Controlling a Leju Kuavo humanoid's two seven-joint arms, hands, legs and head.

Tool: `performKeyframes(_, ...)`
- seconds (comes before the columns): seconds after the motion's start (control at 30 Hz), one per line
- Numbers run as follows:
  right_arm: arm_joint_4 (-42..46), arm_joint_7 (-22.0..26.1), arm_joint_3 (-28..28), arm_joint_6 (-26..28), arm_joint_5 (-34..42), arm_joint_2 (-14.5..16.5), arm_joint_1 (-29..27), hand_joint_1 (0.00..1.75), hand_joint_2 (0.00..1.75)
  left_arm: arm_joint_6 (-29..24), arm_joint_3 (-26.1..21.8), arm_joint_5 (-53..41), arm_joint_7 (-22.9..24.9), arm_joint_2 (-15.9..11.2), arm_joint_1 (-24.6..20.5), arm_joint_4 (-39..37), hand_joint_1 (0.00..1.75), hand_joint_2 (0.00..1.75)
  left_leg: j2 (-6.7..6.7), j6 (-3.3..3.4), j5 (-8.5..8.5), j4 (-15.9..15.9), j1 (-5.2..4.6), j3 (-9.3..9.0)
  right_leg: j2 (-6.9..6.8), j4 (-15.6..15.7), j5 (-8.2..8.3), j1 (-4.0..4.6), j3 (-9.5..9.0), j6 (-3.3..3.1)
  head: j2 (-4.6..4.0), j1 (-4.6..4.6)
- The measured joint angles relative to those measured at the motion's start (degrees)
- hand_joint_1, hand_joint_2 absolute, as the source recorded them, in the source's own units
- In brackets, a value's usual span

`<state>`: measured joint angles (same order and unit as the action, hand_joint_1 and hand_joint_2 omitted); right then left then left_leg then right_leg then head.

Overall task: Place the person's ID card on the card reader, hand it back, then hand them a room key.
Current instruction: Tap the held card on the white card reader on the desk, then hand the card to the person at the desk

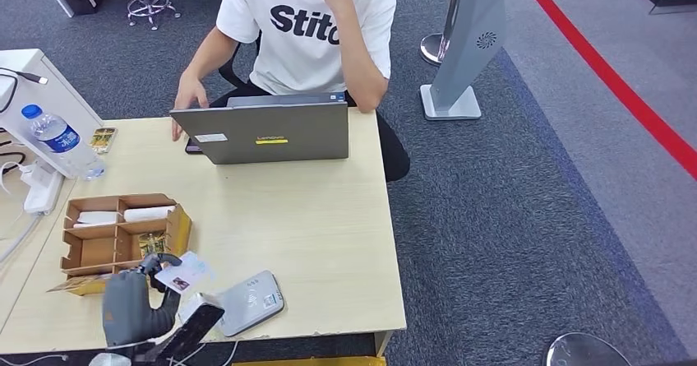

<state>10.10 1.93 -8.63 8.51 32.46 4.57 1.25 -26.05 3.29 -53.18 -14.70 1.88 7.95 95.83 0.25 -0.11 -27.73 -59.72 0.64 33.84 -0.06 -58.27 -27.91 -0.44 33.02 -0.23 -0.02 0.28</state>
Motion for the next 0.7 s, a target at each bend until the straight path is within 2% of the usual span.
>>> performKeyframes(0.17, 0.0, -0.3, -0.1, -0.7, -1.8, 0.0, 0.3, 0.0, 1.75, 4.0, -0.9, -1.8, 4.4, -5.4, -10.4, 2.6, 1.75, 1.75, -0.11, -0.09, 0.2, 0.0, 0.02, 0.03, -0.14, 0.0, 0.13, 0.04, -0.02, -0.17, -0.01, -0.01)
performKeyframes(0.27, 0.0, -0.4, -0.1, -0.9, -2.0, 0.0, 0.4, 0.0, 1.75, 5.1, -1.4, -2.2, 5.4, -7.6, -14.7, 2.6, 1.75, 1.75, -0.08, -0.08, 0.23, 0.0, 0.01, 0.0, -0.12, 0.0, 0.17, 0.05, -0.01, -0.21, -0.01, -0.01)
performKeyframes(0.5, 0.0, -1.0, -0.2, -1.3, -3.0, 0.0, 0.7, 0.0, 1.75, 10.8, -2.1, -0.7, 9.3, -11.2, -23.8, -1.6, 1.75, 1.75, -0.09, -0.07, 0.27, 0.0, 0.01, 0.05, -0.13, 0.0, 0.21, 0.05, 0.03, -0.2, 0.0, -0.01)
performKeyframes(0.7, 0.0, -2.2, -0.7, -1.2, -4.3, 0.0, 0.8, 0.0, 1.75, 14.7, -2.4, 2.3, 11.9, -12.1, -29.9, -8.2, 1.75, 1.75, -0.17, -0.08, 0.33, 0.0, 0.04, 0.18, -0.2, 0.0, 0.21, 0.06, 0.12, -0.2, -0.01, 0.03)
